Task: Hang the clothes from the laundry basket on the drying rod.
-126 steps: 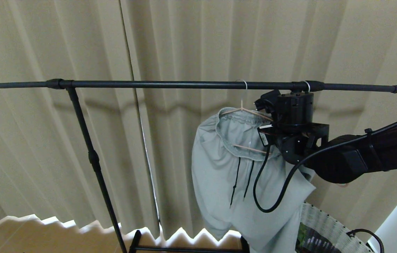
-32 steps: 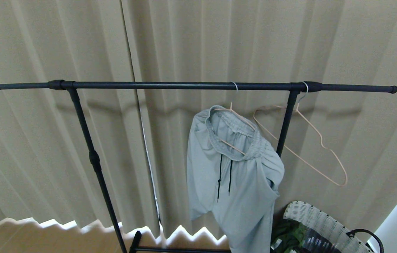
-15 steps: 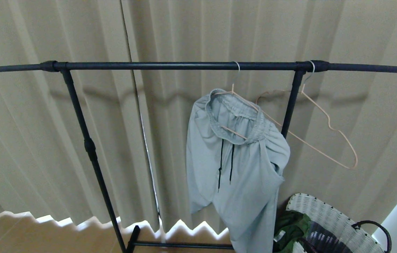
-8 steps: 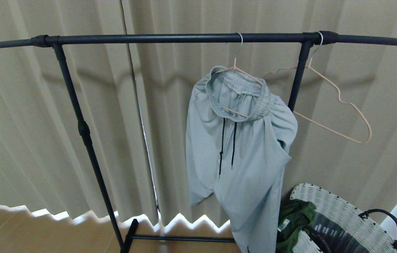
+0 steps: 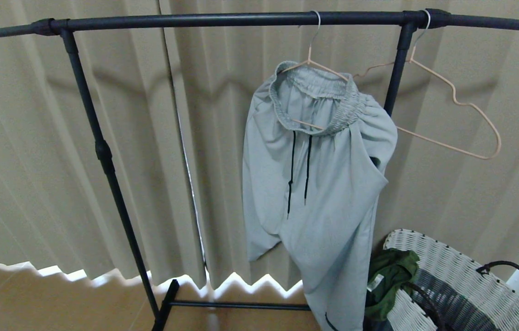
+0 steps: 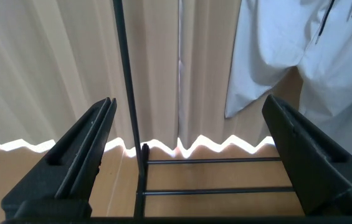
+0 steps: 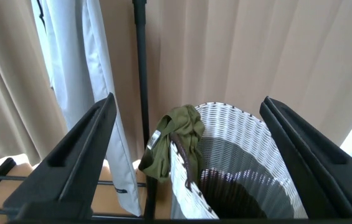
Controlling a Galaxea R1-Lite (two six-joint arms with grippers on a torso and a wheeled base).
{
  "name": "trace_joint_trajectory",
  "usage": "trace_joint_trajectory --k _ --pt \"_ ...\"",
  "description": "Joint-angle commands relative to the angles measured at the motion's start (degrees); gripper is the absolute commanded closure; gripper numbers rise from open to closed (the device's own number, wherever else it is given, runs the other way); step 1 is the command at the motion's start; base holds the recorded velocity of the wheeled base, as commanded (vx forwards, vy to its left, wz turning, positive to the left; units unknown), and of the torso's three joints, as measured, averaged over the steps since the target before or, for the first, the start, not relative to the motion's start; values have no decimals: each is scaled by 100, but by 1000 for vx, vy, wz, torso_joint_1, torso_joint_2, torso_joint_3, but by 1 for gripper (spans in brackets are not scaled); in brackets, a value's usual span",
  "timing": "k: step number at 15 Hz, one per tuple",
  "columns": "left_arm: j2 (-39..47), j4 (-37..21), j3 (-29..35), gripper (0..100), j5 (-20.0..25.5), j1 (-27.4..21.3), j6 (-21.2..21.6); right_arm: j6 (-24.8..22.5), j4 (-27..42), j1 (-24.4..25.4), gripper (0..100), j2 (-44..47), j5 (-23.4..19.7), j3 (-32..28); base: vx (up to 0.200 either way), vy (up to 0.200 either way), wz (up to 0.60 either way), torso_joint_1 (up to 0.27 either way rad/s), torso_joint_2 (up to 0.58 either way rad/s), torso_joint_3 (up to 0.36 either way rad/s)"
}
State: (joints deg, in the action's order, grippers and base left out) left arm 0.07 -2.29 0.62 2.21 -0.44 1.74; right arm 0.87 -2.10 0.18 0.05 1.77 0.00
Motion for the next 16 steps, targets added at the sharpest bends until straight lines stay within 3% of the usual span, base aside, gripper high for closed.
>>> trace_joint_trajectory --k 1,6,10,16 --pt "-7 1 -1 0 -1 0 10 -7 -1 -1 0 -5 -10 0 0 0 0 0 0 0" --pt "-7 1 -9 0 -1 -9 37 -7 -1 -1 0 -5 -1 0 0 0 0 0 0 0" --pt "-7 1 -9 0 -1 0 37 1 -1 -1 0 -5 -1 0 0 -200 0 5 0 8" --pt "-7 9 -9 0 -1 0 45 -25 -1 -1 0 -5 -10 0 0 0 0 0 0 0"
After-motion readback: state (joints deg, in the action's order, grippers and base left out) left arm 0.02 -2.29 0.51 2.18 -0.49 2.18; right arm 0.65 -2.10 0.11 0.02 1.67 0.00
